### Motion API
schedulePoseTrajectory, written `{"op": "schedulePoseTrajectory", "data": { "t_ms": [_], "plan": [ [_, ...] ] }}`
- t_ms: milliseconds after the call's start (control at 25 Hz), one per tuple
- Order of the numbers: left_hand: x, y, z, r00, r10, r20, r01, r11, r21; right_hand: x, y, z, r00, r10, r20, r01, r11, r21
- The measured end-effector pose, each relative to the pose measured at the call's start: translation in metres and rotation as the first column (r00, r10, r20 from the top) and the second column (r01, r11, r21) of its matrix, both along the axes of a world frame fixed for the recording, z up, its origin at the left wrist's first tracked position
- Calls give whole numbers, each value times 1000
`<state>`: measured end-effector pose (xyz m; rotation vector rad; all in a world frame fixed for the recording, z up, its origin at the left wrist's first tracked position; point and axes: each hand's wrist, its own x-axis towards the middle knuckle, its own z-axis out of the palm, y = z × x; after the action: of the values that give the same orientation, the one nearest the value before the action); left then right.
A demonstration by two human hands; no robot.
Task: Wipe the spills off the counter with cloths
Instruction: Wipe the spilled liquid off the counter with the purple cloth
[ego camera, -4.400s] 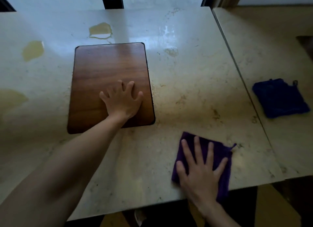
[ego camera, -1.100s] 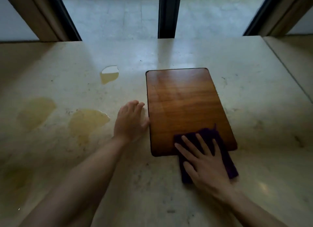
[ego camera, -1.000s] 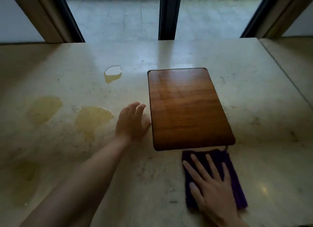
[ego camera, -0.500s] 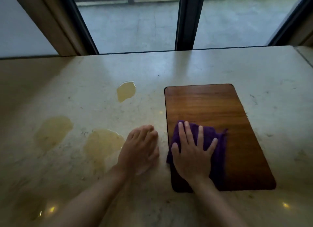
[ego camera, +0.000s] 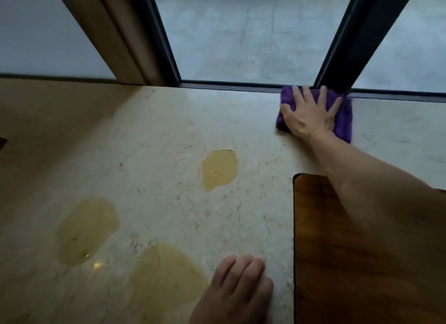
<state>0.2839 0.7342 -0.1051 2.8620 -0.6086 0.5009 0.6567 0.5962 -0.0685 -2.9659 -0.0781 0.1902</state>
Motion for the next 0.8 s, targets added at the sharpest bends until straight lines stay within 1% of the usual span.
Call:
{"op": "schedulePoseTrajectory", "data": {
  "t_ms": [80, 160, 240, 280, 320, 440, 520, 600, 680, 720, 800],
  "plan": [
    [0, -1, 1, 1000, 6, -5, -6, 1000, -9, 8, 15, 3, 996, 80, -26, -81, 996, -28],
    [-2, -1, 7, 997, -7, -76, 3, 999, -41, -10, 22, 6, 977, 211, -34, -213, 976, -48],
    [-5, -1, 16, 979, -21, -204, 10, 998, -57, -48, 24, 4, 943, 334, -13, -334, 940, -64],
    [-6, 0, 21, 966, -28, -255, 16, 999, -49, -72, 24, 2, 928, 372, -5, -371, 926, -71],
    [-9, 1, 26, 960, -41, -275, 32, 999, -39, -100, 22, 2, 922, 388, -7, -387, 919, -71],
    [-10, 4, 32, 963, -80, -256, 79, 997, -13, -188, 9, 3, 928, 373, -27, -373, 927, -40],
    [-22, 4, 37, 982, -75, -172, 69, 997, -44, -265, -2, 6, 931, 362, -41, -363, 931, -33],
    [-38, 12, 43, 994, -21, -108, 5, 990, -140, -346, -7, 5, 938, 344, -48, -346, 936, -64],
    [-58, 43, 47, 996, 62, -62, -73, 977, -202, -421, -11, 5, 958, 281, -52, -284, 956, -72],
    [-73, 71, 49, 992, 112, -54, -121, 972, -201, -457, -9, 8, 964, 249, -93, -255, 965, -58],
    [-96, 135, 50, 969, 209, -129, -225, 966, -124, -521, -6, 16, 969, 170, -179, -177, 984, -21]
  ]
}}
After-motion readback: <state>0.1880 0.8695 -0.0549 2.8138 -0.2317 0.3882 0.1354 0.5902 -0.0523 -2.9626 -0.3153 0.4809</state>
